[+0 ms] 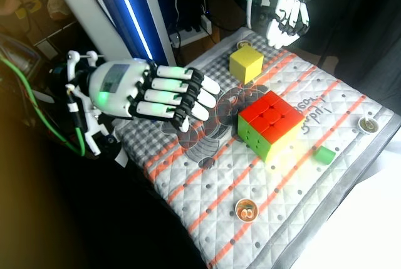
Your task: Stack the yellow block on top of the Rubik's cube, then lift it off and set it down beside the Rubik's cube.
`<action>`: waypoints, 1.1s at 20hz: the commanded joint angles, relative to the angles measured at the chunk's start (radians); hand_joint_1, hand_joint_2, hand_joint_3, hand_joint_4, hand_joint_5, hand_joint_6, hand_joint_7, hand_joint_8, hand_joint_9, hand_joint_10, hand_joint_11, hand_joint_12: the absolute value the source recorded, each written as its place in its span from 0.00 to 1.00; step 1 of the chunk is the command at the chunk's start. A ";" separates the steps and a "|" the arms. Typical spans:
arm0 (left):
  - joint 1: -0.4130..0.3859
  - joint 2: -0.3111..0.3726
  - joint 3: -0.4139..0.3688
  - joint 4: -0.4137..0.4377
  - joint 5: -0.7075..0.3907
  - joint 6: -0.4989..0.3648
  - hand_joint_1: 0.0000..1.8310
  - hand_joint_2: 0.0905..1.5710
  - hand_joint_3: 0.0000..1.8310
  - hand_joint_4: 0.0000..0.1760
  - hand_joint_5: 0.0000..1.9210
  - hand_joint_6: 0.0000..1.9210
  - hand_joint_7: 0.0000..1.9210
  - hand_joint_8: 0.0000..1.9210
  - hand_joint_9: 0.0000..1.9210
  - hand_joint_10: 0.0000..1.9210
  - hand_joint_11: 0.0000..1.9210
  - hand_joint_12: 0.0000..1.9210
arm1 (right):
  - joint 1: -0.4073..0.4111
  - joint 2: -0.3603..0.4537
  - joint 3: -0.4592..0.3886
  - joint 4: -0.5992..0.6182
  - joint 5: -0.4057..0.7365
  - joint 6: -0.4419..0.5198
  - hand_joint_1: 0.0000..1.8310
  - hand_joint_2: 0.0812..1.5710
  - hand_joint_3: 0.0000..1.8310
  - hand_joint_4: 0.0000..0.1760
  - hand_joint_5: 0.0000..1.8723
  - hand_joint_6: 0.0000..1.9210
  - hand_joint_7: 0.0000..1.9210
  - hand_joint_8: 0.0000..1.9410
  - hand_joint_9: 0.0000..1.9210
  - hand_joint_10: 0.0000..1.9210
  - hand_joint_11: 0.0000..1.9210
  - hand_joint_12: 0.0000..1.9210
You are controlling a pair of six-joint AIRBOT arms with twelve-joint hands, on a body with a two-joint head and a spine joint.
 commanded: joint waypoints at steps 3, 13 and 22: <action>-0.006 0.001 0.000 0.019 0.128 -0.007 0.38 0.54 0.00 0.21 0.19 0.00 0.18 0.01 0.09 0.15 0.00 0.54 | 0.005 0.000 0.003 -0.004 0.126 0.000 0.52 0.39 0.34 0.00 0.18 0.54 0.15 0.61 0.07 0.75 0.00 0.98; -0.040 -0.012 0.020 0.102 -0.193 -0.006 0.43 0.48 0.00 0.32 0.20 0.00 0.18 0.00 0.10 0.19 0.00 0.66 | -0.003 -0.009 0.007 0.001 0.127 0.000 0.51 0.38 0.36 0.00 0.21 0.59 0.19 0.69 0.12 0.80 0.04 0.99; -0.048 -0.040 0.073 0.105 -0.423 -0.006 0.28 0.46 0.00 0.58 0.13 0.00 0.12 0.00 0.10 0.02 0.00 0.58 | -0.003 -0.009 0.011 0.001 0.127 0.008 0.48 0.40 0.35 0.00 0.24 0.55 0.21 0.67 0.13 0.79 0.05 1.00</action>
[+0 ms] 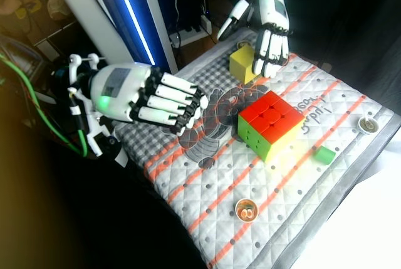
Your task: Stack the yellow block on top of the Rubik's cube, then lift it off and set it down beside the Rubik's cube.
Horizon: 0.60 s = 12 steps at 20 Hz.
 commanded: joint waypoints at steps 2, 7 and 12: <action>-0.007 -0.005 0.003 0.017 0.060 -0.007 0.36 0.49 0.01 0.57 0.14 0.00 0.11 0.00 0.08 0.01 0.00 0.51 | 0.007 0.002 0.008 -0.011 0.127 0.007 0.47 0.41 0.34 0.00 0.24 0.56 0.22 0.67 0.14 0.80 0.06 1.00; -0.006 -0.017 0.022 0.035 -0.028 -0.007 0.38 0.51 0.01 0.66 0.15 0.00 0.13 0.00 0.09 0.01 0.00 0.58 | 0.007 0.002 0.011 -0.012 0.127 0.015 0.47 0.41 0.35 0.00 0.24 0.56 0.22 0.67 0.14 0.79 0.04 1.00; -0.016 -0.045 0.048 0.056 -0.073 -0.007 0.45 0.61 0.01 0.37 0.23 0.01 0.12 0.00 0.08 0.00 0.00 0.53 | 0.007 0.002 0.014 -0.013 0.131 0.025 0.52 0.43 0.32 0.00 0.25 0.55 0.23 0.66 0.15 0.77 0.05 1.00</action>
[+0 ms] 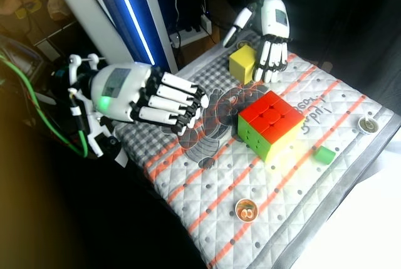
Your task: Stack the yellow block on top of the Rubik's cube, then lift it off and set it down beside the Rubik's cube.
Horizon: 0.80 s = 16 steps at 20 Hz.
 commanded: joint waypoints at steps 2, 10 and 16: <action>-0.010 -0.019 0.009 0.026 0.034 -0.004 0.52 0.71 0.01 0.00 0.37 0.02 0.19 0.01 0.12 0.01 0.00 0.52 | 0.007 0.002 0.002 -0.014 0.135 0.008 0.52 0.47 0.30 0.00 0.26 0.53 0.24 0.67 0.17 0.77 0.07 0.99; 0.007 0.021 -0.011 -0.097 0.284 -0.004 0.56 0.79 0.00 0.00 0.37 0.72 0.36 0.02 0.27 0.05 0.00 0.71 | -0.004 0.002 0.001 -0.012 0.151 0.016 0.55 0.61 0.14 0.00 0.28 0.53 0.25 0.63 0.19 0.74 0.08 0.98; -0.002 0.096 -0.074 -0.105 0.564 -0.005 0.56 0.79 0.00 0.00 0.37 0.72 0.38 0.00 0.16 0.35 0.00 0.78 | -0.008 0.002 0.002 -0.010 0.154 0.016 0.59 0.63 0.11 0.00 0.27 0.52 0.25 0.66 0.18 0.77 0.08 0.98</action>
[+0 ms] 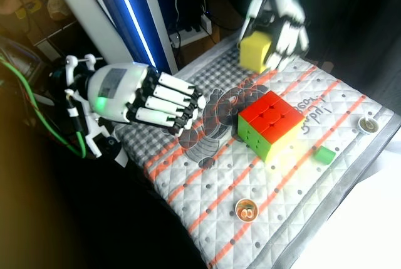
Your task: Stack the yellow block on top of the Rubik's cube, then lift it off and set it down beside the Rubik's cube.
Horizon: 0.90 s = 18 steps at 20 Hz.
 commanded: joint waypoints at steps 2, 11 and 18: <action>-0.031 -0.001 0.006 0.009 0.197 -0.008 0.54 0.80 0.00 0.00 0.37 0.73 0.38 0.00 0.16 0.29 0.00 0.70 | 0.007 0.001 0.003 -0.011 0.125 0.006 0.56 0.63 0.10 0.00 0.28 0.52 0.26 0.64 0.19 0.75 0.09 0.97; -0.265 -0.179 0.207 0.058 0.053 -0.062 0.63 0.80 0.00 0.00 0.42 0.73 0.30 0.73 0.17 0.64 0.05 1.00 | 0.006 -0.006 0.011 -0.012 0.125 0.006 0.58 0.62 0.10 0.00 0.27 0.53 0.25 0.65 0.17 0.77 0.08 0.99; -0.393 -0.336 0.370 0.050 -0.129 -0.063 0.61 0.74 0.00 0.00 0.44 0.61 0.39 0.07 0.17 0.34 0.00 0.79 | 0.006 -0.016 0.020 -0.013 0.125 0.006 0.56 0.63 0.10 0.00 0.27 0.52 0.25 0.66 0.18 0.77 0.08 0.98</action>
